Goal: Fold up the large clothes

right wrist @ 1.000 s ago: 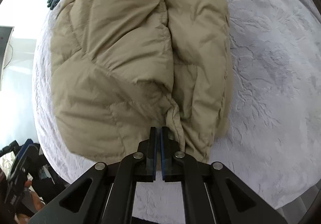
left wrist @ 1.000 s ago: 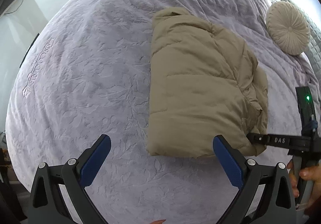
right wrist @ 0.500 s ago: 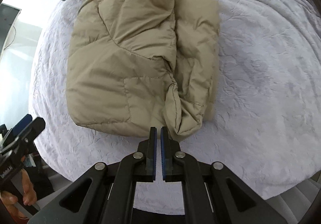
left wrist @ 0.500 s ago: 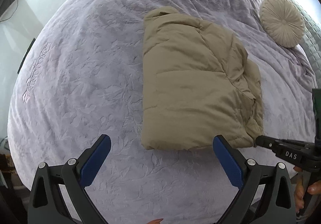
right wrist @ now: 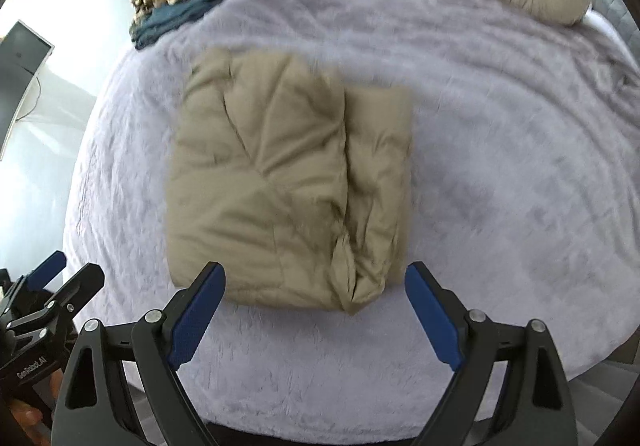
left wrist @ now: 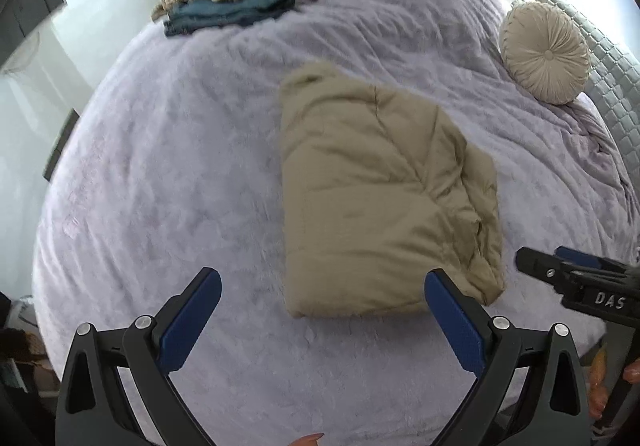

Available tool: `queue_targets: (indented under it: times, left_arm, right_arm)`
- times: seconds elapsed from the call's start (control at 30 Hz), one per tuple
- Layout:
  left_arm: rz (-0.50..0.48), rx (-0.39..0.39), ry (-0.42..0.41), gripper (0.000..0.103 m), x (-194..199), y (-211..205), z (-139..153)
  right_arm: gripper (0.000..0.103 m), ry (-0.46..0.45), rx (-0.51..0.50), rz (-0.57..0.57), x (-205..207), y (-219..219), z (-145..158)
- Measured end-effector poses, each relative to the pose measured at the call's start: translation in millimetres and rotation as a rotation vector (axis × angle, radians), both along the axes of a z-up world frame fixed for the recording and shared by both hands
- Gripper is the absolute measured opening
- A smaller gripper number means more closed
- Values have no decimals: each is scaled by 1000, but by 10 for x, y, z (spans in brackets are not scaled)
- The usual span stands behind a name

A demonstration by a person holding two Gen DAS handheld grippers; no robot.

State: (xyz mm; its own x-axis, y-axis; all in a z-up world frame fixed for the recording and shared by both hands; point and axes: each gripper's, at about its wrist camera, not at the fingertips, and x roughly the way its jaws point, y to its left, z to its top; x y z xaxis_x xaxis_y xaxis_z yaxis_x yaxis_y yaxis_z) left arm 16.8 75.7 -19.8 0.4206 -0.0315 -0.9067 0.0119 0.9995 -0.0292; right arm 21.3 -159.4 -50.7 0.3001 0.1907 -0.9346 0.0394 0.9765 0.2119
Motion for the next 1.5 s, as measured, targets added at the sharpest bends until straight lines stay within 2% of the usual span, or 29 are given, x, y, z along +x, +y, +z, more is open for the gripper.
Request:
queue_targets:
  times: [0.07, 0.1, 0.27, 0.5, 0.77, 1.5]
  left_arm:
    - [9, 37, -37, 102, 10, -13, 129]
    - [13, 43, -48, 102, 23, -10, 181]
    - [38, 29, -73, 102, 59, 22, 382]
    - [66, 19, -101, 102, 35, 13, 540]
    - [73, 26, -121, 102, 33, 17, 602]
    - [78, 33, -113, 102, 5, 18, 562]
  right_arm:
    - [102, -53, -28, -25, 16, -6, 149]
    - [103, -80, -39, -35, 23, -13, 221]
    - [103, -178, -103, -61, 53, -26, 531]
    - [103, -239, -161, -43, 20, 38, 774]
    - [103, -239, -162, -47, 23, 36, 823]
    - [103, -229, -160, -56, -22, 57, 789]
